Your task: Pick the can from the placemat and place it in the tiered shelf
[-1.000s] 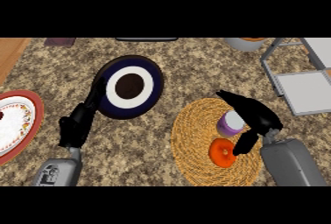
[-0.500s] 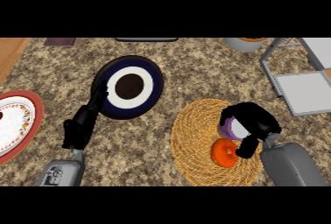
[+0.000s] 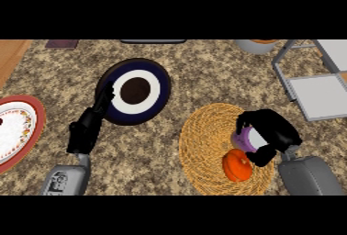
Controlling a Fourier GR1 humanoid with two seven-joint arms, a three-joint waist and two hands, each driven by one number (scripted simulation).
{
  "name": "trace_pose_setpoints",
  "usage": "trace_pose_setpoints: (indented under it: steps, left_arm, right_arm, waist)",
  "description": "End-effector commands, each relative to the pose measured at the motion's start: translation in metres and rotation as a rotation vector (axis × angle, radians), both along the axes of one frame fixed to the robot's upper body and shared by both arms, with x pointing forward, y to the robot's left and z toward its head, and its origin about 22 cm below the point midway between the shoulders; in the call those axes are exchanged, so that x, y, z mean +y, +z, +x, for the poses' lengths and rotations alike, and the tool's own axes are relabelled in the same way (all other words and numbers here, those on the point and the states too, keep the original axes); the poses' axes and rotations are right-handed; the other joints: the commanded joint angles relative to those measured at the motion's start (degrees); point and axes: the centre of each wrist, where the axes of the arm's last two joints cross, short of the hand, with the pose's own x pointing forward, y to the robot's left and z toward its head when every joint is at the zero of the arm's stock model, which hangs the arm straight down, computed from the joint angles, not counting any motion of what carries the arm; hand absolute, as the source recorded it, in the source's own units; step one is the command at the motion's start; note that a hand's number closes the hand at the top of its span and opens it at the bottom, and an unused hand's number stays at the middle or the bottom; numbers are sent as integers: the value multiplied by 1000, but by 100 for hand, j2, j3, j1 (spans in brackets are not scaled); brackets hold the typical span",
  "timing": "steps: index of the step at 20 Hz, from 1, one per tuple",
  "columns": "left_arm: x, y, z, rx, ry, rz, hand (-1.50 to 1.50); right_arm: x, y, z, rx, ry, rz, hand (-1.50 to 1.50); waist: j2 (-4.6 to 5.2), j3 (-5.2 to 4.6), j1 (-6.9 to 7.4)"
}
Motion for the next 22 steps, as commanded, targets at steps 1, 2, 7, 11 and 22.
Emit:
trace_pose_setpoints:
  steps: [1,2,7,11,22]
  left_arm:
    - [16,-8,-8,20,17,-7,0]
    - [3,0,-2,8,16,-9,0]
    - [7,-17,2,10,28,-7,0]
    - [12,-2,-4,25,31,-1,0]
    - [-3,-11,-10,16,8,-19,0]
  right_arm:
    - [-11,2,-33,-21,-111,35,150]
    - [-37,-9,-53,-35,-154,33,150]
    - [-34,17,-85,-86,-279,169,150]
    - [-43,32,-103,-209,-322,459,150]
    - [-57,142,-161,-490,-474,445,150]
  waist:
    - [-1,12,-49]
    - [-12,14,-133]
    - [5,9,-127]
    - [-22,15,-162]
    - [8,9,-48]
